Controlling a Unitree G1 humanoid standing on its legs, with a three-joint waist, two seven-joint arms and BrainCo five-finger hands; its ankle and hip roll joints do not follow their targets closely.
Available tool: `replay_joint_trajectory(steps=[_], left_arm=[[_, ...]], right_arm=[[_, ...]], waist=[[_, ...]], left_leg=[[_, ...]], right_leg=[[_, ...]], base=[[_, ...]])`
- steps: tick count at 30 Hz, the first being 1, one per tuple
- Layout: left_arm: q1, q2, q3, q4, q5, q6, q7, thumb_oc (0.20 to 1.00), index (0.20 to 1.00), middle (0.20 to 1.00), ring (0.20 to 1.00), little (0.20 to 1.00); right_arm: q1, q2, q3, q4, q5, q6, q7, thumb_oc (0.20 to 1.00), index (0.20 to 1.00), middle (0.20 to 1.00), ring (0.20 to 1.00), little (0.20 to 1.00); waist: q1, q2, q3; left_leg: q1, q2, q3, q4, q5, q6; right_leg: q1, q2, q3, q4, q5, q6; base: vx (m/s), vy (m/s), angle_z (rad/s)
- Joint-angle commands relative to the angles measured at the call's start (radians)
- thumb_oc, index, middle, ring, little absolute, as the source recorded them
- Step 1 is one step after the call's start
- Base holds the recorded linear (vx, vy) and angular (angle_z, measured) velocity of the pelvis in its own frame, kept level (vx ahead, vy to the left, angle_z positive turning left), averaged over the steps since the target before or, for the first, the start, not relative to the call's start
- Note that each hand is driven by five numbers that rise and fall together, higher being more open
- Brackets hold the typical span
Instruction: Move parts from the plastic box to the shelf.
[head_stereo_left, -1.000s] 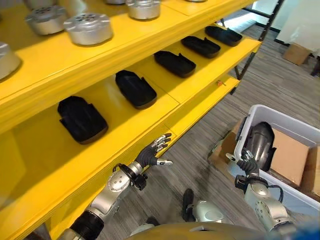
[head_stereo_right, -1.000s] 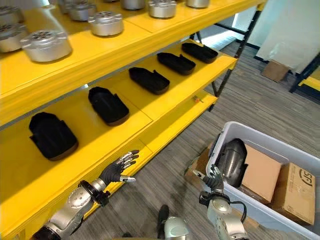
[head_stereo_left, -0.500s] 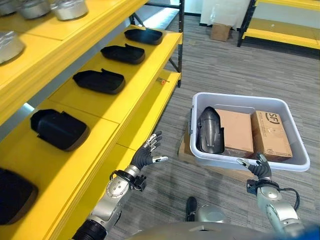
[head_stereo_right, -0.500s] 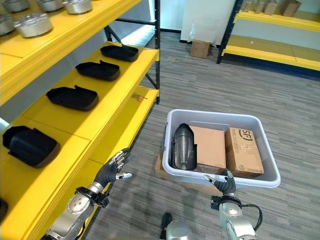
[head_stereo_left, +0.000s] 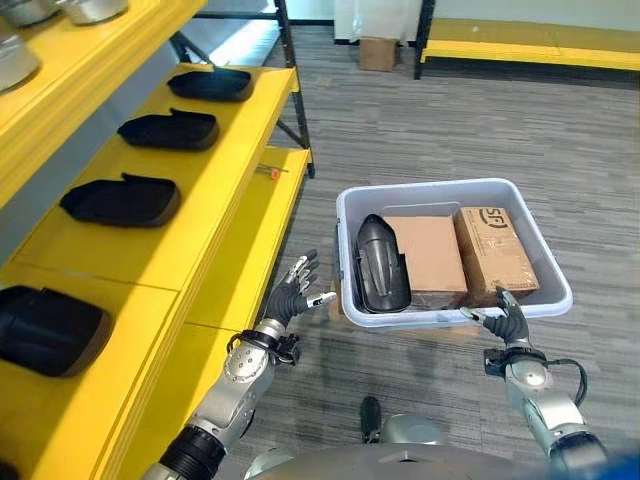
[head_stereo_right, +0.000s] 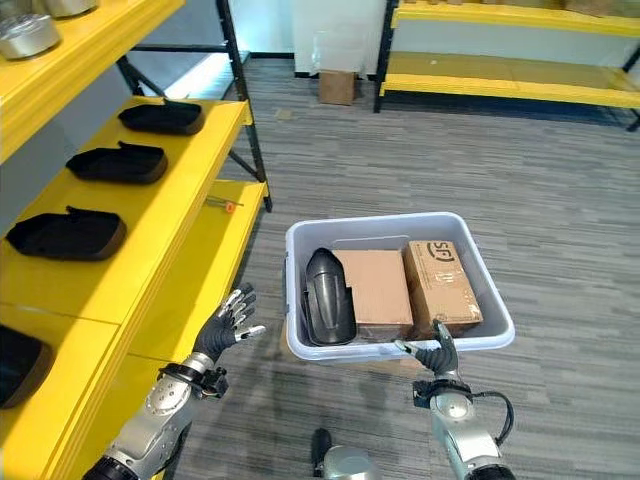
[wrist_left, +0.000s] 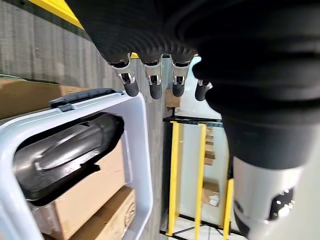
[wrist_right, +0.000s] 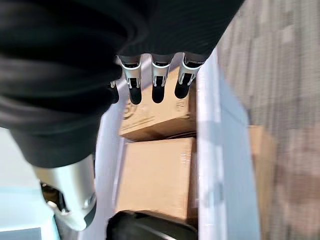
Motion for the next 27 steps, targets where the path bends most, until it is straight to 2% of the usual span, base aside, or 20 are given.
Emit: replay_joint_trajectory(steps=[1, 2, 4, 5, 10, 15, 18, 20, 21, 23, 24, 27], left_arm=[[0.01, -0.009, 0.05, -0.036, -0.017, -0.032, 0.021, 1.0, 1.0, 1.0, 1.0, 1.0], [0.008, -0.008, 0.048, -0.034, -0.023, -0.031, 0.027, 1.0, 1.0, 1.0, 1.0, 1.0], [0.011, -0.012, 0.048, -0.031, -0.014, -0.034, 0.041, 1.0, 1.0, 1.0, 1.0, 1.0], [0.017, -0.014, 0.051, -0.027, -0.011, -0.042, 0.052, 1.0, 1.0, 1.0, 1.0, 1.0], [0.039, -0.014, 0.061, -0.016, -0.009, -0.049, 0.05, 1.0, 1.0, 1.0, 1.0, 1.0], [0.042, -0.015, 0.057, 0.007, 0.013, -0.068, 0.036, 1.0, 1.0, 1.0, 1.0, 1.0], [0.036, -0.014, 0.053, 0.024, 0.022, -0.056, 0.04, 1.0, 1.0, 1.0, 1.0, 1.0], [0.026, -0.009, 0.052, 0.037, 0.025, -0.047, 0.039, 1.0, 1.0, 1.0, 1.0, 1.0], [0.014, -0.005, 0.051, 0.047, 0.033, -0.042, 0.04, 1.0, 1.0, 1.0, 1.0, 1.0], [0.008, -0.001, 0.049, 0.052, 0.051, -0.04, 0.034, 1.0, 1.0, 1.0, 1.0, 1.0], [0.002, 0.002, 0.046, 0.054, 0.055, -0.028, 0.028, 1.0, 1.0, 1.0, 1.0, 1.0], [-0.003, 0.02, 0.038, 0.041, 0.066, -0.005, 0.017, 1.0, 1.0, 1.0, 1.0, 1.0]], right_arm=[[0.036, -0.033, -0.003, -0.086, -0.005, -0.046, 0.057, 1.0, 1.0, 1.0, 1.0, 1.0], [0.065, -0.026, 0.026, -0.115, -0.005, -0.058, 0.059, 1.0, 1.0, 1.0, 1.0, 1.0], [0.07, -0.026, 0.044, -0.127, -0.006, -0.058, 0.063, 1.0, 1.0, 1.0, 1.0, 1.0], [0.06, -0.025, 0.079, -0.14, -0.007, -0.054, 0.065, 1.0, 1.0, 1.0, 1.0, 1.0], [0.069, -0.016, 0.096, -0.156, -0.011, -0.051, 0.091, 1.0, 1.0, 1.0, 1.0, 1.0], [0.069, -0.007, 0.101, -0.147, -0.023, -0.05, 0.111, 1.0, 1.0, 1.0, 1.0, 1.0], [0.046, 0.003, 0.111, -0.142, -0.032, -0.045, 0.108, 1.0, 1.0, 1.0, 1.0, 1.0], [0.027, 0.002, 0.116, -0.143, -0.033, -0.039, 0.096, 1.0, 1.0, 1.0, 1.0, 1.0], [0.008, 0.009, 0.121, -0.139, -0.033, -0.039, 0.083, 1.0, 1.0, 1.0, 1.0, 1.0], [-0.008, 0.014, 0.123, -0.137, -0.045, -0.042, 0.071, 1.0, 1.0, 1.0, 1.0, 1.0], [-0.018, 0.021, 0.124, -0.129, -0.048, -0.052, 0.062, 1.0, 1.0, 1.0, 1.0, 1.0], [-0.033, 0.035, 0.122, -0.111, -0.053, -0.066, 0.055, 1.0, 1.0, 1.0, 1.0, 1.0]], waist=[[-0.006, 0.04, 0.009], [0.005, 0.043, 0.025], [0.018, 0.039, 0.033], [0.033, 0.034, 0.037], [0.048, 0.033, 0.016], [0.052, 0.03, 0.002], [0.06, 0.025, -0.004], [0.061, 0.019, 0.0], [0.062, 0.015, 0.014], [0.062, 0.014, 0.029], [0.067, 0.016, 0.045], [0.079, 0.016, 0.055]], left_leg=[[-0.017, -0.055, -0.004, -0.11, 0.021, 0.064], [-0.086, -0.084, -0.012, -0.156, 0.067, 0.056], [-0.122, -0.089, -0.037, -0.148, 0.081, 0.056], [-0.134, -0.091, -0.055, -0.151, 0.08, 0.064], [-0.063, -0.105, -0.094, -0.248, 0.085, 0.076], [-0.023, -0.115, -0.095, -0.284, 0.082, 0.084], [-0.014, -0.119, -0.086, -0.292, 0.072, 0.096], [-0.013, -0.124, -0.077, -0.294, 0.067, 0.102], [-0.005, -0.13, -0.068, -0.296, 0.057, 0.121], [0.003, -0.127, -0.064, -0.296, 0.049, 0.132], [0.021, -0.113, -0.066, -0.295, 0.049, 0.132], [0.046, -0.09, -0.055, -0.289, 0.049, 0.119]], right_leg=[[0.023, -0.057, -0.07, 0.004, 0.019, 0.166], [0.049, -0.053, -0.056, -0.013, 0.018, 0.177], [0.064, -0.051, -0.039, -0.016, 0.013, 0.176], [0.084, -0.052, -0.031, -0.022, 0.0, 0.177], [0.09, -0.042, -0.047, -0.008, -0.018, 0.188], [0.083, -0.029, -0.063, 0.03, -0.041, 0.186], [0.059, -0.011, -0.086, 0.107, -0.078, 0.185], [0.036, 0.002, -0.099, 0.164, -0.082, 0.187], [-0.047, -0.011, -0.112, 0.339, -0.035, 0.232], [-0.102, -0.02, -0.117, 0.446, -0.011, 0.257], [-0.141, -0.076, -0.133, 0.5, 0.01, 0.28], [-0.122, -0.163, -0.153, 0.408, 0.058, 0.298]], base=[[0.14, 0.147, -0.36], [0.09, 0.073, -0.15], [0.12, 0.086, -0.01], [0.1, 0.098, -0.52], [0.09, 0.092, -0.38], [0.06, 0.091, -0.02], [0.01, 0.103, 0.04], [-0.04, 0.114, 0.03], [-0.08, 0.12, -0.01], [-0.08, 0.038, -0.23], [-0.06, -0.058, -0.36], [0.0, -0.229, -0.07]])
